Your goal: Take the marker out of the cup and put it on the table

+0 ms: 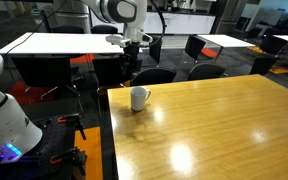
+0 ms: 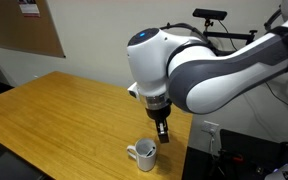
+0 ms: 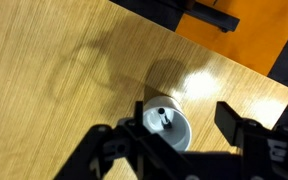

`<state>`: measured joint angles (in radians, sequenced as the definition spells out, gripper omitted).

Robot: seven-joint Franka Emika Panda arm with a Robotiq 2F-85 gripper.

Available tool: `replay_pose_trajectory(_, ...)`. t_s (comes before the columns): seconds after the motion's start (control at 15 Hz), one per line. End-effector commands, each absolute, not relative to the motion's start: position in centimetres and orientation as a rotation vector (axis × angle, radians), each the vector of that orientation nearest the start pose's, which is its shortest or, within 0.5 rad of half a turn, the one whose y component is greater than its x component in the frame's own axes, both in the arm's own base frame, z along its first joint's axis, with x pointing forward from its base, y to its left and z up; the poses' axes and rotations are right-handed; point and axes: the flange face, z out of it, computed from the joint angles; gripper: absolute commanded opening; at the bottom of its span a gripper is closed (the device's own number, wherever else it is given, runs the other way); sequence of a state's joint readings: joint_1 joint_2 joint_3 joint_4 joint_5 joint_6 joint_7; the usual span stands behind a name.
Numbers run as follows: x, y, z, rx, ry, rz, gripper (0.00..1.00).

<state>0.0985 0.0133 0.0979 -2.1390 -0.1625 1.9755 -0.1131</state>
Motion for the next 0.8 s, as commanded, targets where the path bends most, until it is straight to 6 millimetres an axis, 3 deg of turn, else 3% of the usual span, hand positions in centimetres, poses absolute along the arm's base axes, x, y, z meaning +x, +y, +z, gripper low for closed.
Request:
replay_pose_trajectory(0.0,52.2,9.6,38.8,-3.206,-0.572,0.285,0.70)
replay_pose_trajectory(0.47,53.7,9.7,38.0,-3.209,-0.469,0.284,0.74)
replay_pose_trajectory(0.73,55.0,9.7,37.2,-3.226,-0.393,0.292,0.62)
